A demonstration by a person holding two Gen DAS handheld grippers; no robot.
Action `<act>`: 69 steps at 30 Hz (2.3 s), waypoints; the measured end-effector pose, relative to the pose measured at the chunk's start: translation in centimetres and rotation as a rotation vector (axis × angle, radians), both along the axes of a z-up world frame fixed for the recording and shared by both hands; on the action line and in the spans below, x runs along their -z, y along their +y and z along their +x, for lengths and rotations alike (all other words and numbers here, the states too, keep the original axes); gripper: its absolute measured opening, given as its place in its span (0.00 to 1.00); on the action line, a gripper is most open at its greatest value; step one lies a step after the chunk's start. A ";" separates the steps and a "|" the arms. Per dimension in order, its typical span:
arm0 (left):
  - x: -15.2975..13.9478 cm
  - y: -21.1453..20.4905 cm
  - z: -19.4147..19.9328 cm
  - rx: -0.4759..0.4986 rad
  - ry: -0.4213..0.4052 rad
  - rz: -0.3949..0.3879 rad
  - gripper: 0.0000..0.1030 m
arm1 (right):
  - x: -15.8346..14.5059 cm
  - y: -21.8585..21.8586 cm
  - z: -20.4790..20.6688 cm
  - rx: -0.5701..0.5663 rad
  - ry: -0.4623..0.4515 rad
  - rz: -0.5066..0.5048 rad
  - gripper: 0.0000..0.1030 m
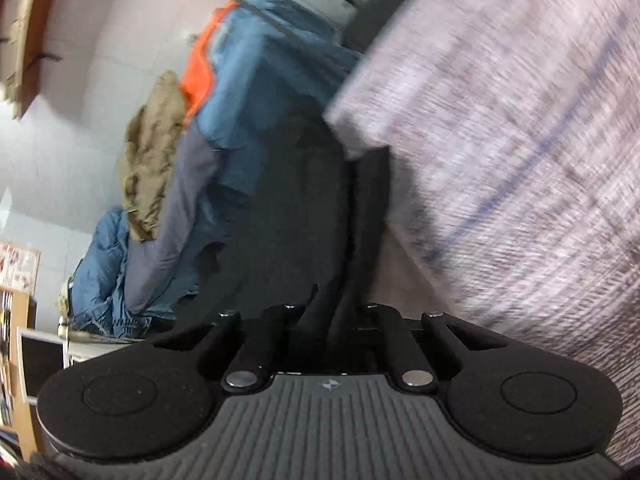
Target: Fold large clothes
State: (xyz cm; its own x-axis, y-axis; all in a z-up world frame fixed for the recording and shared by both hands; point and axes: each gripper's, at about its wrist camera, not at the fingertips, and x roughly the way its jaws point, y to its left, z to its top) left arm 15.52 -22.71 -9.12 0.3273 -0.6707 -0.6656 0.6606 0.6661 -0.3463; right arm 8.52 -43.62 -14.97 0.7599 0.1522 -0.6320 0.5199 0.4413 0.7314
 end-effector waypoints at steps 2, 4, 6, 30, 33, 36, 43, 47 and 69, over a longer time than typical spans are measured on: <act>-1.4 2.3 0.5 -0.048 0.006 -0.054 0.50 | -2.0 1.0 0.1 -0.017 -0.033 -0.034 0.07; -2.8 5.4 1.0 -0.106 0.018 -0.111 0.50 | -4.1 2.4 1.1 -0.040 -0.068 -0.069 0.07; -4.1 9.3 1.6 -0.167 0.026 -0.168 0.50 | -6.8 4.8 2.3 -0.083 -0.107 -0.135 0.07; 8.0 46.7 5.2 -0.813 0.320 -0.235 0.46 | -4.6 48.0 24.2 -0.632 0.018 -0.286 0.08; 9.9 47.9 5.0 -0.818 0.377 -0.280 0.50 | -2.2 50.3 24.5 -0.656 0.082 -0.368 0.29; 10.1 49.0 4.6 -0.803 0.397 -0.319 0.70 | -0.8 51.5 24.9 -0.686 0.090 -0.387 0.56; 8.5 53.4 2.7 -0.923 0.371 -0.255 1.00 | -4.8 49.4 21.5 -0.709 -0.019 -0.370 0.78; 6.2 54.1 1.9 -0.954 0.317 -0.187 1.00 | -8.7 46.6 17.2 -0.704 -0.121 -0.465 0.82; 7.3 40.9 4.7 -0.629 0.212 0.062 1.00 | -2.6 41.1 6.7 -0.671 0.079 -0.753 0.67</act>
State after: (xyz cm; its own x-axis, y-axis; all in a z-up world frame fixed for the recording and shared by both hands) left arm 20.20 18.18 -16.46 0.5015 -0.3530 -0.7899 0.0617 0.9252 -0.3743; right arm 15.24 -2.56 -12.34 0.6155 0.0739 -0.7846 0.0297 0.9927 0.1168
